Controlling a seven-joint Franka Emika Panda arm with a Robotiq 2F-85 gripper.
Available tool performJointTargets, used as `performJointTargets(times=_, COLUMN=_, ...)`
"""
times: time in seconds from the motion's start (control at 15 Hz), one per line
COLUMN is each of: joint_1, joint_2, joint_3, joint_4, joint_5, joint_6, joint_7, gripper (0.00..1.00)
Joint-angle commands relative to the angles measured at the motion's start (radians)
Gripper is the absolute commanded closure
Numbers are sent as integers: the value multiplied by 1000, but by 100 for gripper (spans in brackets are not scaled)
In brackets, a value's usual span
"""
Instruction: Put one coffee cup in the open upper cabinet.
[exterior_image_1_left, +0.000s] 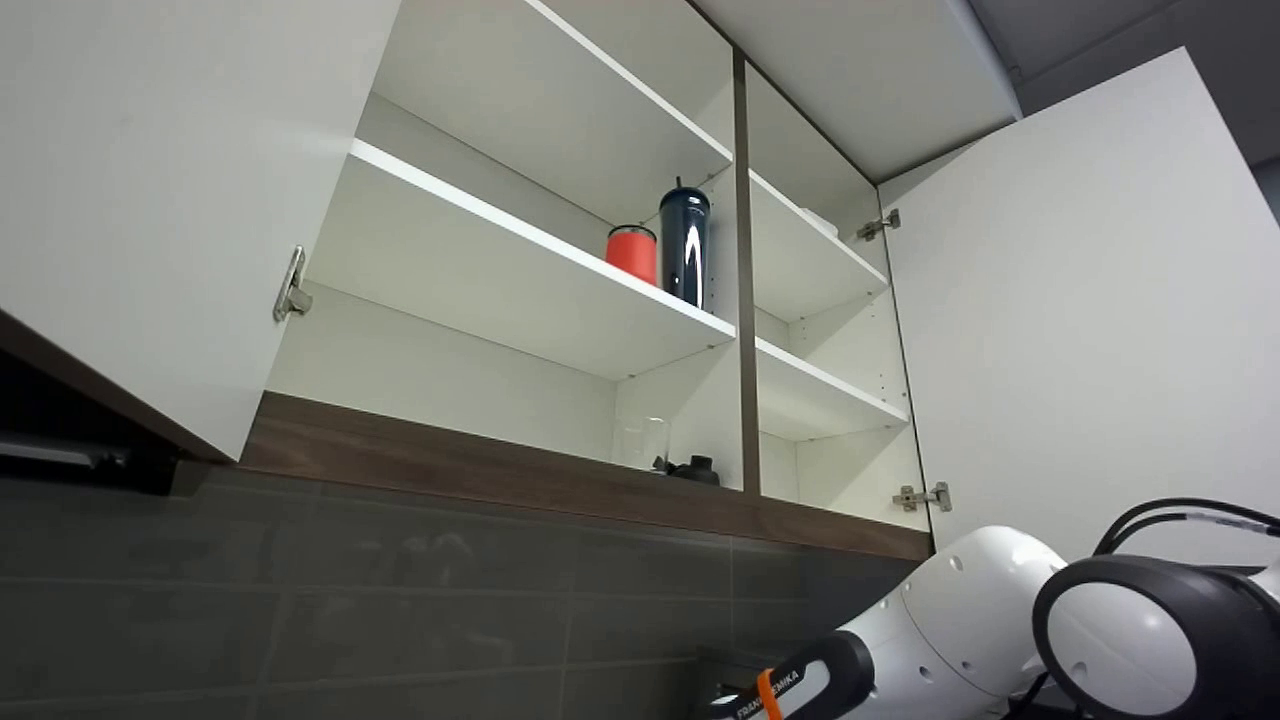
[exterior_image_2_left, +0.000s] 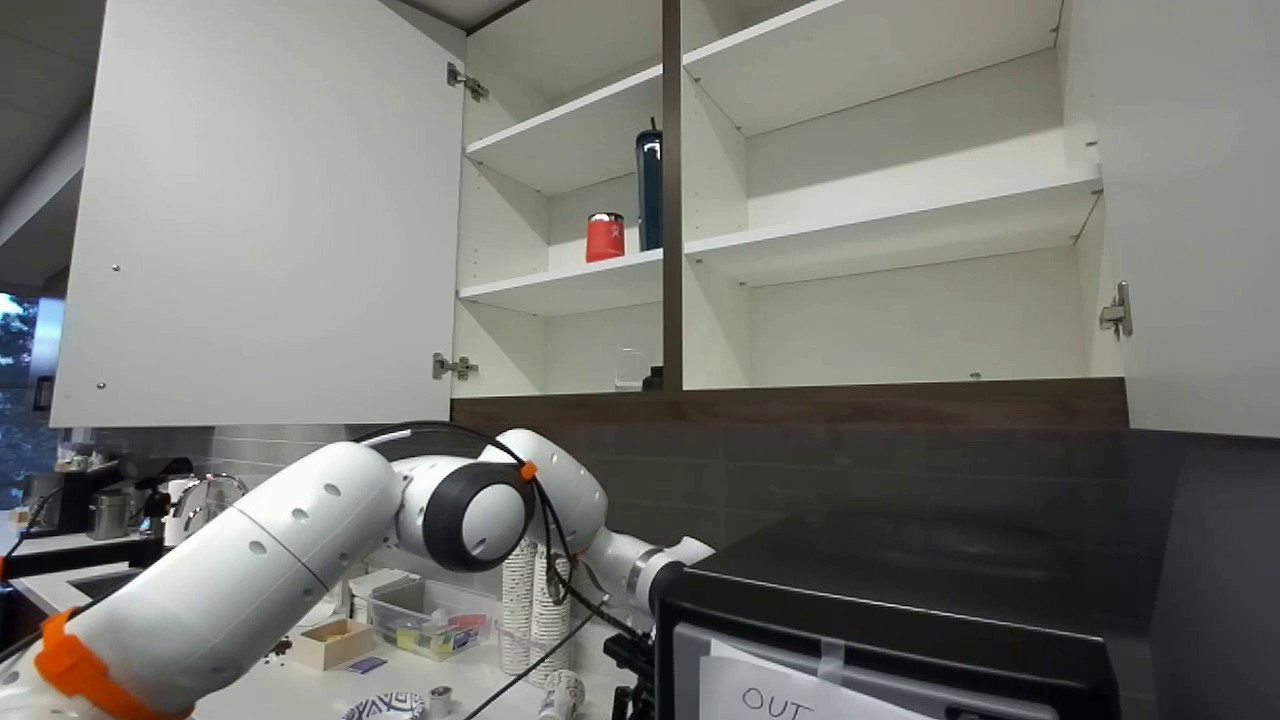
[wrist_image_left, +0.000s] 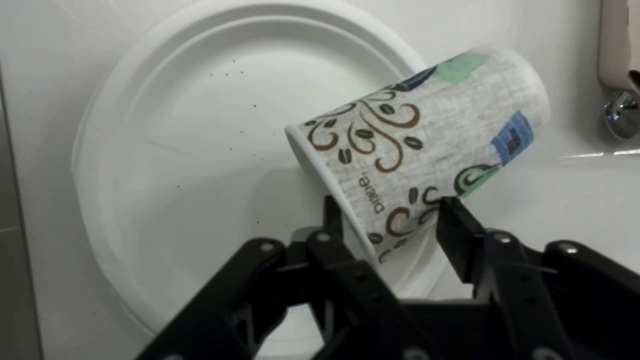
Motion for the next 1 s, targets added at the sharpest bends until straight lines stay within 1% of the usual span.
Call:
performJointTargets(times=0.0, joint_1=-30, joint_2=39, joint_3=18, joint_4=88, joint_5=38, joint_6=-99, joint_7=-24, gripper=77)
performJointTargets(times=0.2, joint_1=-38, joint_2=41, joint_3=17, joint_4=121, joint_5=55, joint_6=-152, joint_7=-15, gripper=99)
performJointTargets(times=0.4, joint_1=-34, joint_2=12, joint_3=16, joint_4=107, joint_5=61, joint_6=-166, joint_7=-10, gripper=100)
performJointTargets(times=0.6, joint_1=-19, joint_2=-52, joint_3=17, joint_4=46, joint_5=59, joint_6=-133, joint_7=-5, gripper=99)
performJointTargets(times=0.73, joint_1=-3, joint_2=-117, joint_3=16, joint_4=-16, joint_5=47, joint_6=-99, joint_7=-6, gripper=99)
performJointTargets(times=0.93, joint_1=36, joint_2=-265, joint_3=10, joint_4=-160, joint_5=18, joint_6=12, joint_7=-3, gripper=99)
